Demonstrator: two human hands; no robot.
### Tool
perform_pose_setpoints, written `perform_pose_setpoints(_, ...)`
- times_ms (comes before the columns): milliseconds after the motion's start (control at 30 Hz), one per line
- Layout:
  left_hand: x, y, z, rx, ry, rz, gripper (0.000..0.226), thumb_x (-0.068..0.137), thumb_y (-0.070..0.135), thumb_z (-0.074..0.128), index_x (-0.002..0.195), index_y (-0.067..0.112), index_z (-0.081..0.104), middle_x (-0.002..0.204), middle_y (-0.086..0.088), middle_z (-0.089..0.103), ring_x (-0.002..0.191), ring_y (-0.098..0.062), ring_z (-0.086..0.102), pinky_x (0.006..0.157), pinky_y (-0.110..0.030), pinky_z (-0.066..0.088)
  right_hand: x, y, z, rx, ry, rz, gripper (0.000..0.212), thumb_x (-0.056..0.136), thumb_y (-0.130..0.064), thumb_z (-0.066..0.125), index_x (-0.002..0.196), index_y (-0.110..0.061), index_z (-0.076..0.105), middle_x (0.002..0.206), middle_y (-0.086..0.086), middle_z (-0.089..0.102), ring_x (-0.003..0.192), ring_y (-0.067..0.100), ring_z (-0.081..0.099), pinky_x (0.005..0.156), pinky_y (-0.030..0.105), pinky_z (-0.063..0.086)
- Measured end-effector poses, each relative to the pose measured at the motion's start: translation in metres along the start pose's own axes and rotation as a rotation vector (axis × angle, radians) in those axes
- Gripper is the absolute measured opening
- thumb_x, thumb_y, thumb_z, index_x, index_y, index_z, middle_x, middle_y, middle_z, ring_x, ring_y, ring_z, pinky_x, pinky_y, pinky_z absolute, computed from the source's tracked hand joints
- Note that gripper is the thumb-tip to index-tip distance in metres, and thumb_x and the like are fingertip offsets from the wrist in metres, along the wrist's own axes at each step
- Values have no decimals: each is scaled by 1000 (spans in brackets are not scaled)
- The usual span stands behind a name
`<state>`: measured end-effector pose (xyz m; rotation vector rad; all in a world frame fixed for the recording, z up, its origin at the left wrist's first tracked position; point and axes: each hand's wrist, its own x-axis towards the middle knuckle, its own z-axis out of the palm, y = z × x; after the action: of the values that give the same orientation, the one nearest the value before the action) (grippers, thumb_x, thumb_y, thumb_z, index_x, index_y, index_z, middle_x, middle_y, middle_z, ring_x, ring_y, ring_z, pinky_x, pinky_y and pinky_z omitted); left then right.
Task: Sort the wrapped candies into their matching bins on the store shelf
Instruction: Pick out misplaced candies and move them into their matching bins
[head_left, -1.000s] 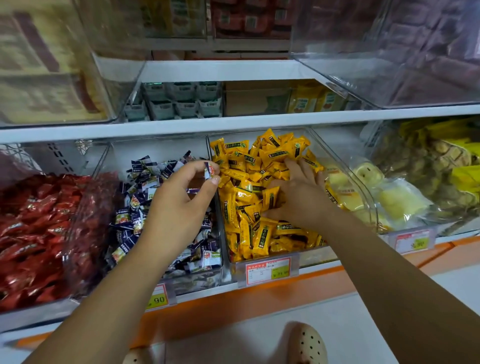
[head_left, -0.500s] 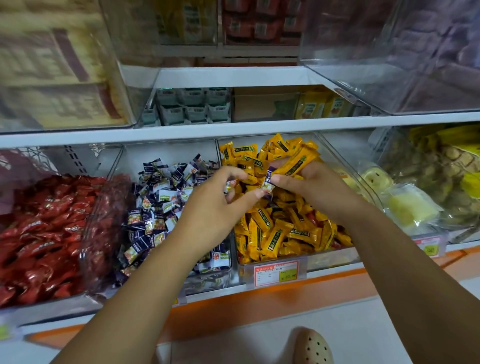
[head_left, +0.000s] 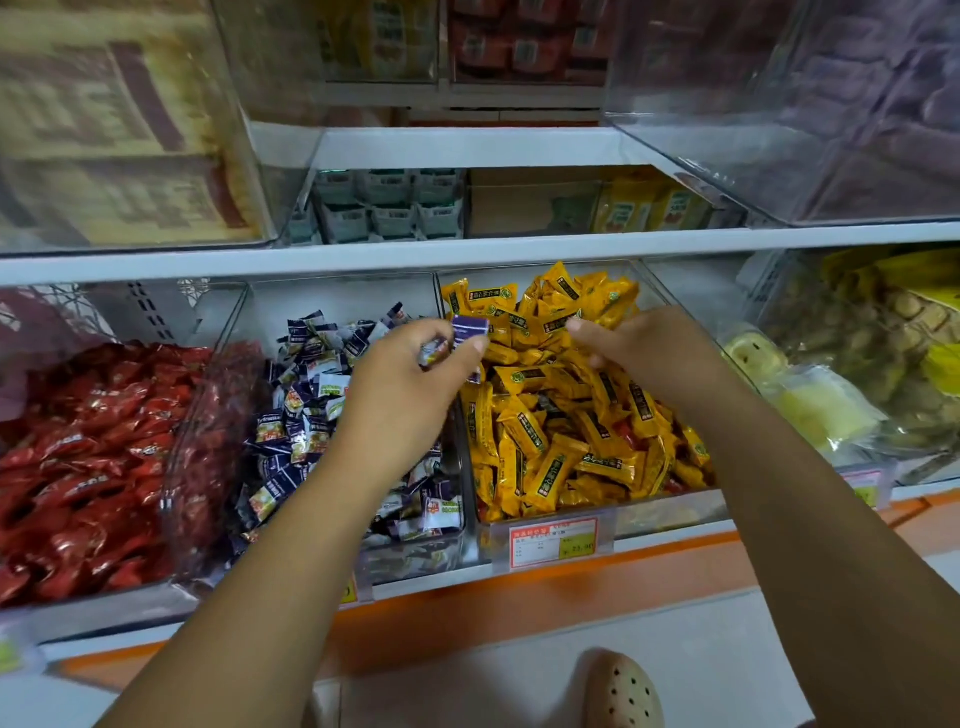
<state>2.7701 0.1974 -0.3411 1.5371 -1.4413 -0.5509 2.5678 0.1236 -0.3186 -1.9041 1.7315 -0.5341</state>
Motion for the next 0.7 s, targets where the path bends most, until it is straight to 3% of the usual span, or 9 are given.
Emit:
perform_pose_setpoints(100,-1,-3,-10,18,-72,2,20,94,42,52,90,23,59,60,8,47,44,-3,43,48,-21,29,-5,20,-21,-92,-19,-35,40,87,-49,63,80,-10,72,73,10,64,70,20,60,61,30,42)
perform_pose_setpoints(200,0,-9,-10,93,-167,1,36,96,45,44,105,12,54,96,-9,56,81,-20,54,68,-33,38,-21,38,-29,-194,-172,-87,14,81,-35,74,73,-24,74,67,-9,65,65,14,59,54,22,44)
perform_pose_setpoints(300,-3,-9,-5,99,-230,-46,45,96,49,40,125,16,50,123,-11,56,110,-27,54,86,-36,40,-25,57,-9,-464,-191,-132,6,79,-35,73,83,-31,76,83,-6,65,90,19,61,74,27,46)
perform_pose_setpoints(367,-7,-5,-1,64,-247,-55,40,97,46,41,121,16,53,114,-18,59,99,-33,59,75,-34,41,-25,65,6,-523,-127,-114,18,75,-45,71,87,-31,74,94,5,58,103,28,53,86,33,45)
perform_pose_setpoints(433,-10,1,2,-5,-242,-17,20,98,36,44,100,21,57,88,-3,65,68,-32,55,60,-35,42,-28,61,17,-573,-81,-120,23,75,-48,68,86,-29,72,95,7,50,110,30,46,90,36,43)
perform_pose_setpoints(500,-11,3,5,-41,-236,-3,9,99,29,46,98,27,54,83,14,66,57,-23,51,50,-33,40,-31,55,25,-631,-50,-117,28,78,-45,67,97,-24,71,105,9,47,115,30,39,92,37,43)
perform_pose_setpoints(567,-11,3,8,-56,-230,-1,10,99,25,46,102,32,52,82,18,67,57,-11,55,48,-26,39,-33,53,30,-605,-22,-113,27,79,-38,69,102,-24,71,111,10,50,115,30,40,93,40,43)
perform_pose_setpoints(633,-10,3,9,-93,-217,-15,16,99,22,46,104,36,51,79,12,68,61,-7,61,50,-26,41,-29,53,28,-431,17,-141,10,78,-31,72,86,-25,73,95,8,58,99,27,51,81,35,46)
perform_pose_setpoints(700,-8,3,8,-124,-201,-32,18,99,19,47,102,36,52,77,7,68,60,-4,62,51,-26,43,-26,53,18,-237,-7,-152,17,78,-29,75,64,-28,65,69,0,57,69,16,53,58,25,40)
